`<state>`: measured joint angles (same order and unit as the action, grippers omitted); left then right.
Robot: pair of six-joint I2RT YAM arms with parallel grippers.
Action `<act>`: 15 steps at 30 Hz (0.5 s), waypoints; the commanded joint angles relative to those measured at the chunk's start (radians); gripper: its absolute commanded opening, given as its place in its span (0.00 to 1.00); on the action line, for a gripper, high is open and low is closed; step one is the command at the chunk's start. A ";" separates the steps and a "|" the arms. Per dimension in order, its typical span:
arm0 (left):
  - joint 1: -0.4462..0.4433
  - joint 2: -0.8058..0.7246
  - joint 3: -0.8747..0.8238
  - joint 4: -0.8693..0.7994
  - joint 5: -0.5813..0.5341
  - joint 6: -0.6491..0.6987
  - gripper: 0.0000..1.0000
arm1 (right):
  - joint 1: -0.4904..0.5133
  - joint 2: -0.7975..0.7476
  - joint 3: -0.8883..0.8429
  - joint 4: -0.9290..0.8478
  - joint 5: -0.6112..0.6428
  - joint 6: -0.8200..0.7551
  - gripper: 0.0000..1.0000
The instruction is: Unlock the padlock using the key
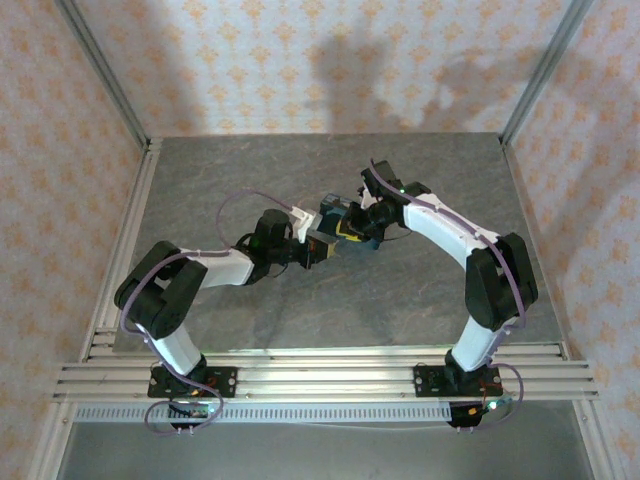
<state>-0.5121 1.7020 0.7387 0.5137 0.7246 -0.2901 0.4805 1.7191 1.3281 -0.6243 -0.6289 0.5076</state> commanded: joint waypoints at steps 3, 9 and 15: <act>-0.008 0.004 0.024 0.055 -0.008 -0.003 0.00 | -0.005 -0.029 0.042 0.012 -0.009 0.007 0.00; -0.009 -0.019 0.038 0.031 -0.016 -0.002 0.00 | -0.005 -0.029 0.037 0.018 -0.011 0.011 0.00; -0.009 -0.013 0.062 0.008 -0.016 0.002 0.00 | -0.005 -0.029 0.038 0.025 -0.012 0.015 0.00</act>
<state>-0.5156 1.7046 0.7696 0.5171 0.7242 -0.2905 0.4805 1.7191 1.3281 -0.6216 -0.6285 0.5159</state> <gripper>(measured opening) 0.048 0.165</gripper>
